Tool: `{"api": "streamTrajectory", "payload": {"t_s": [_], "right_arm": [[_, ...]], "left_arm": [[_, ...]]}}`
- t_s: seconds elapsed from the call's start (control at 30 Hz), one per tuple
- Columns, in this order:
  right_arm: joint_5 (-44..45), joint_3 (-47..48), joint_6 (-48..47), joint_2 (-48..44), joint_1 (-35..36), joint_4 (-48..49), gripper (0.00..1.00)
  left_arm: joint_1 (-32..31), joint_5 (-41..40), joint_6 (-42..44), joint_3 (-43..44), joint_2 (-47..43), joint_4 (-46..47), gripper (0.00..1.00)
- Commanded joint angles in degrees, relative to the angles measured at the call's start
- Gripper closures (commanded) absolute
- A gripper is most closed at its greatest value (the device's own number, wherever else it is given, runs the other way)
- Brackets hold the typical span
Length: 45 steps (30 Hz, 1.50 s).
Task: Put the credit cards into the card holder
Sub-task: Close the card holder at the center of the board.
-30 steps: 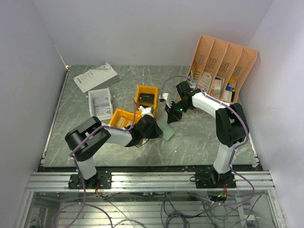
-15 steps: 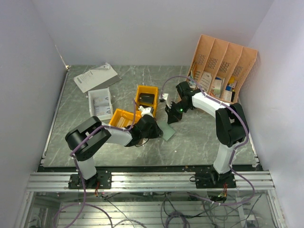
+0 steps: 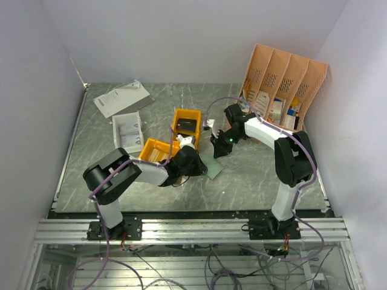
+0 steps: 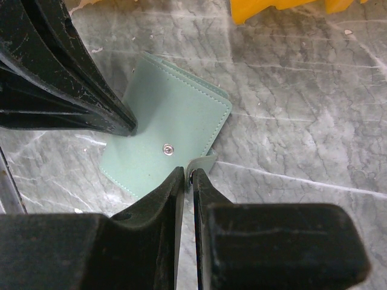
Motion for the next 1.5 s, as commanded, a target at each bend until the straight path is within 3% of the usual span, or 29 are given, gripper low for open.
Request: {"api": "streamTrajectory", "payload": {"t_s": [0.0,0.9,1.2,1.47], "right_arm": [[-0.06,1.01,-0.68,-0.14,-0.28,-1.28,0.89],[-1.04,1.38,-1.91,-0.67,-1.97,-3.31,0.88],[-1.82,1.87,-2.41,-0.22,-2.0,-4.31,1.0],[-4.03,0.81,-3.67,-0.64,-1.89,-5.06,1.0]], "left_arm": [[0.46,0.94,0.72,-0.61,0.57,0.33,0.93],[0.53,1.27,0.87,-0.43,0.74,0.34,0.93],[0.51,1.37,0.96,-0.26,0.99,0.11,0.93],[0.53,1.45,1.05,0.05,1.18,0.02,0.93]]}}
